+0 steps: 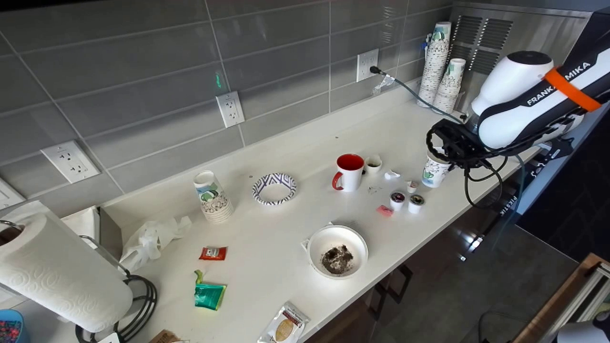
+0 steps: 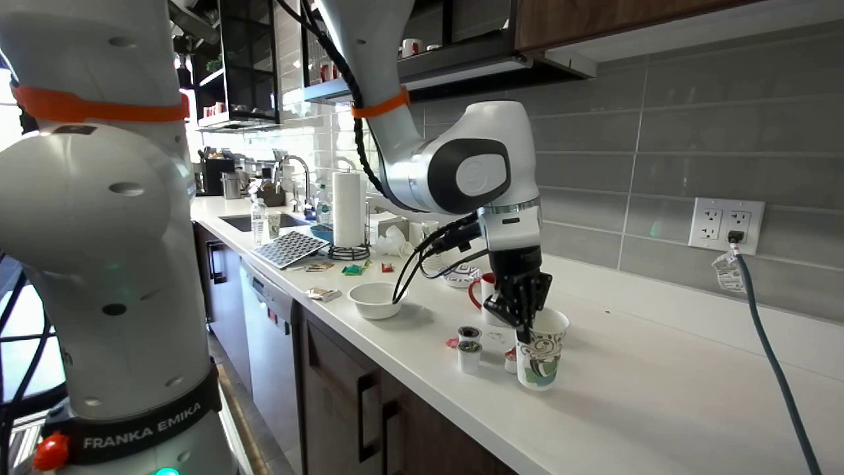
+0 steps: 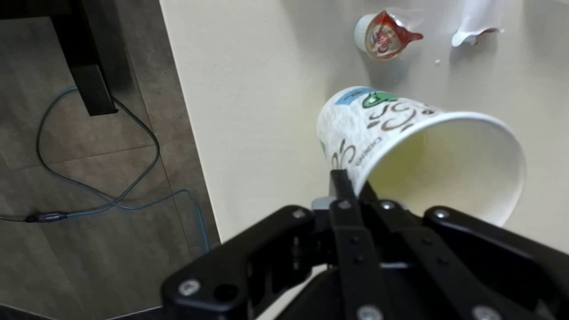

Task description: Pick the big cup on the counter and pour water into the small cup

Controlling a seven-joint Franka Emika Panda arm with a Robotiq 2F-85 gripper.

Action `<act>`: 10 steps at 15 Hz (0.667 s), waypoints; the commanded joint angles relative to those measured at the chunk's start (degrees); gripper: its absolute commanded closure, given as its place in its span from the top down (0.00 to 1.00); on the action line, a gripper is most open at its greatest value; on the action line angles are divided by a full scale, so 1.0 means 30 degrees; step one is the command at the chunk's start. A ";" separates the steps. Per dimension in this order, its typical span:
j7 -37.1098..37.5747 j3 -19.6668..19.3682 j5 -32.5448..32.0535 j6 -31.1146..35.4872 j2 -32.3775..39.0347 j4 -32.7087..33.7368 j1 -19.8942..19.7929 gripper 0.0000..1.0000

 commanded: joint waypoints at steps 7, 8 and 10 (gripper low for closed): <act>-0.0881 0.0218 0.1816 0.0261 -0.0394 -0.0730 -0.0035 0.01; -0.1025 0.0227 0.1973 0.0153 -0.0394 -0.0733 -0.0038 0.01; -0.1230 0.0241 0.2249 0.0035 -0.0382 -0.0752 -0.0043 0.01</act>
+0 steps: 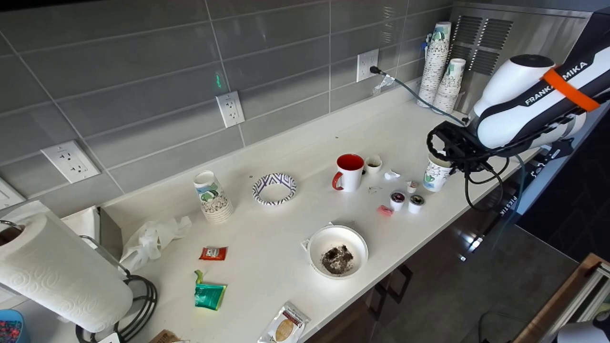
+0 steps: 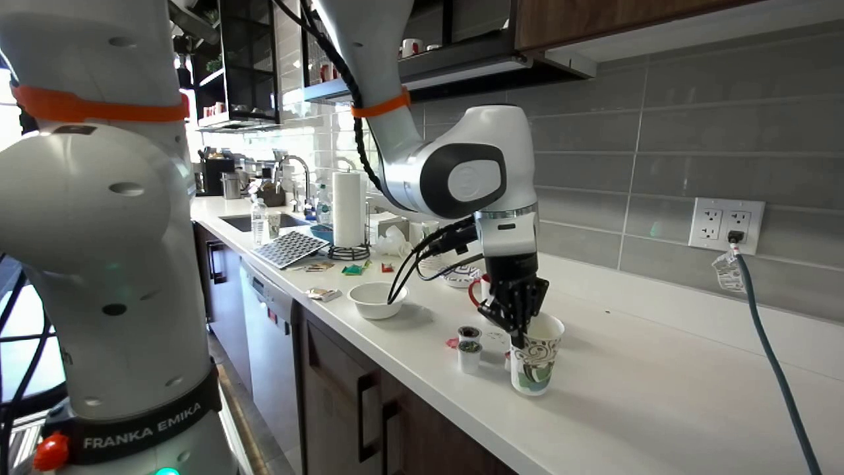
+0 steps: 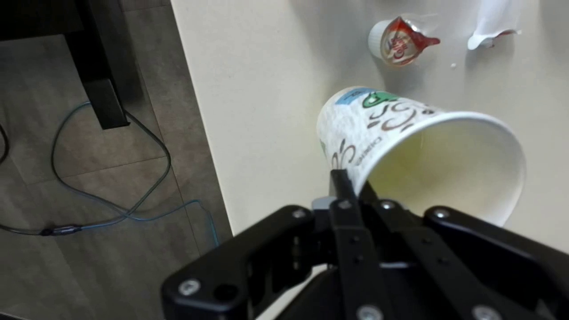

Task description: Pick the big cup on the counter and pour water into the small cup

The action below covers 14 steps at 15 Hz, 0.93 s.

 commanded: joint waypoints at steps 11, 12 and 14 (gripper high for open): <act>-0.1817 0.0252 0.1991 -0.0459 0.0062 -0.0238 0.0059 0.01; -0.1931 0.0255 0.2078 -0.0465 0.0083 -0.0236 0.0060 0.01; -0.2073 0.0260 0.2283 -0.0435 0.0154 -0.0243 0.0081 0.01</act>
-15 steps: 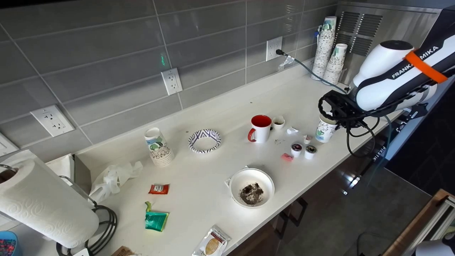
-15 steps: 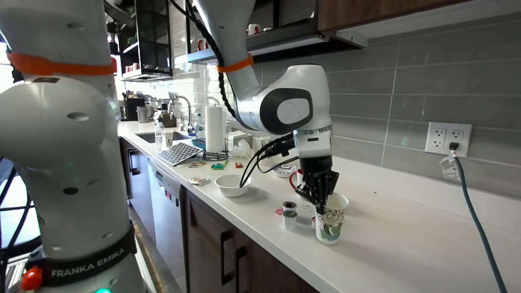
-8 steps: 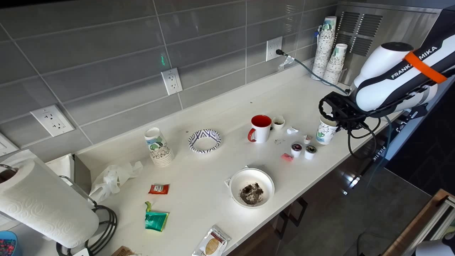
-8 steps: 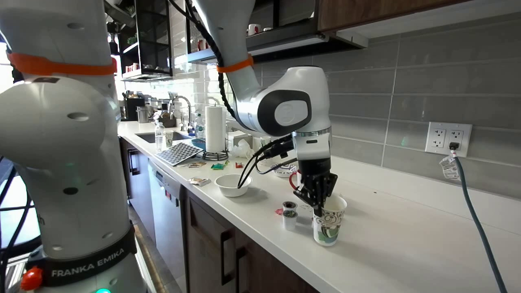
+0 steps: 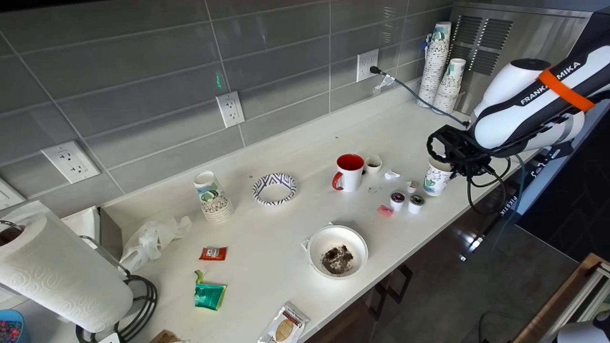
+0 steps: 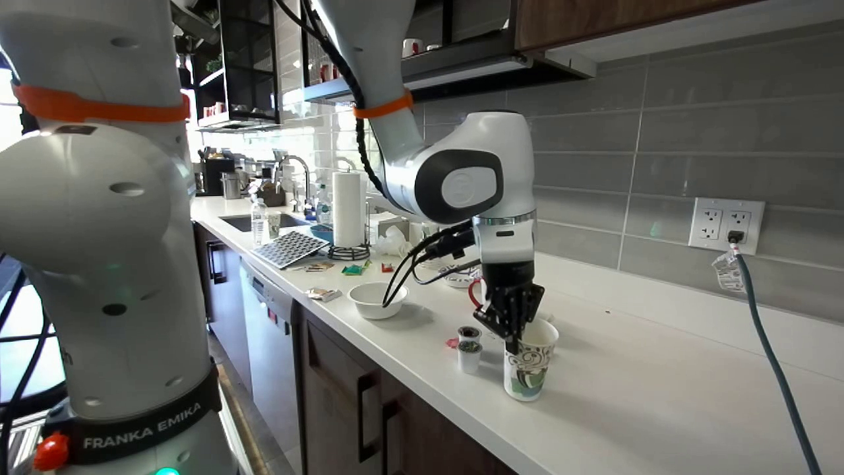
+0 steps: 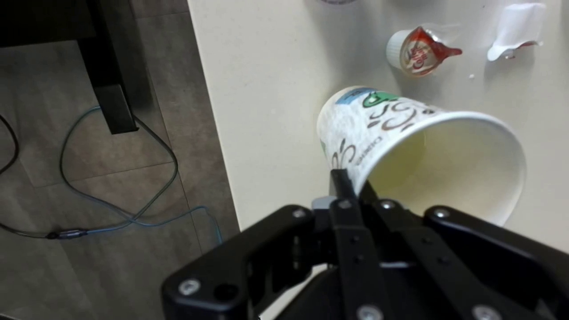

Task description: Pick the big cup on the counter and pour water into the small cup

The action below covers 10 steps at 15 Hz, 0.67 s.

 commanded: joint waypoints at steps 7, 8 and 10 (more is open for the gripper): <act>-0.1014 0.0109 0.1209 -0.0469 -0.0011 -0.0078 0.0054 0.01; -0.1120 0.0106 0.1272 -0.0483 0.0002 -0.0074 0.0056 0.01; -0.1241 0.0101 0.1390 -0.0496 0.0030 -0.0066 0.0059 0.01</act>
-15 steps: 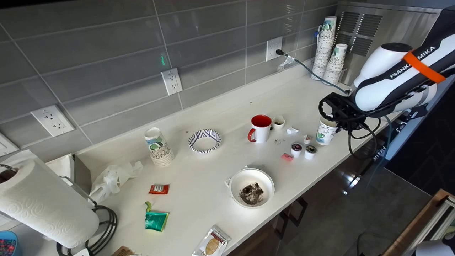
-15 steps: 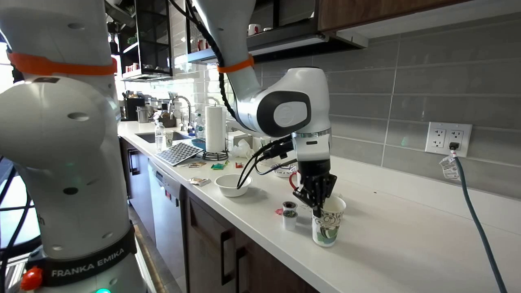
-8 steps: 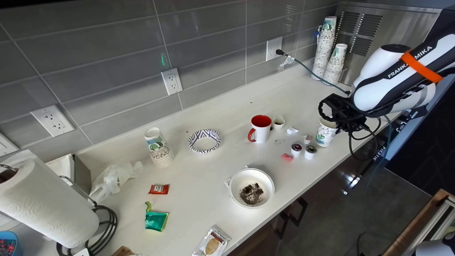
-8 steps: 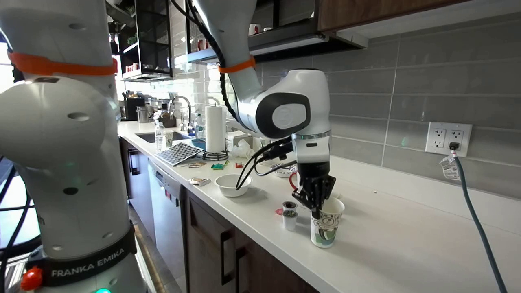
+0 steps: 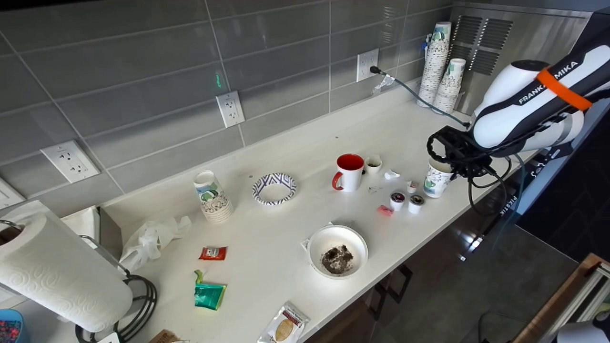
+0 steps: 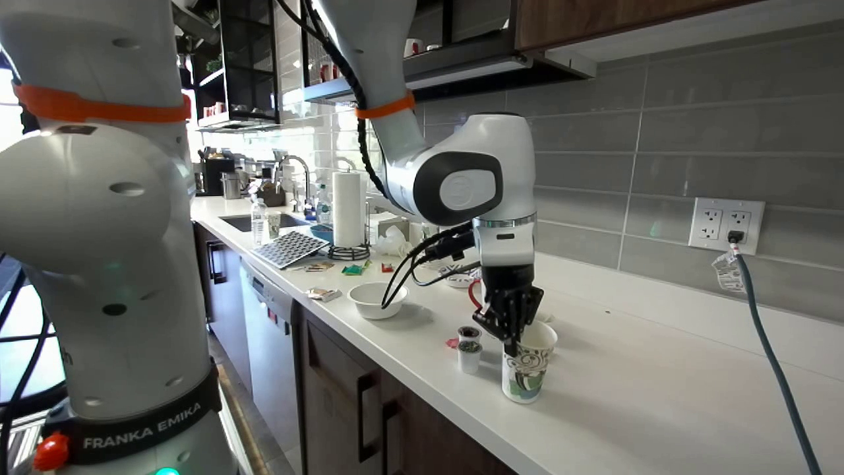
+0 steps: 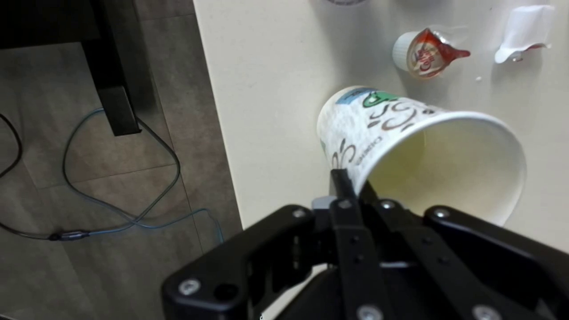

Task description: Pick the big cup on the counter and pour water into the small cup

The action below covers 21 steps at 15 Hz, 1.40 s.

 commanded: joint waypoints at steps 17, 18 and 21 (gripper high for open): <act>0.0587 0.0013 -0.1109 -0.0876 -0.0819 -0.0083 -0.0294 1.00; 0.0871 0.0055 -0.1603 -0.0941 -0.0991 -0.0075 -0.0383 1.00; 0.1589 0.0298 -0.2748 -0.1256 -0.1636 -0.0029 -0.0602 1.00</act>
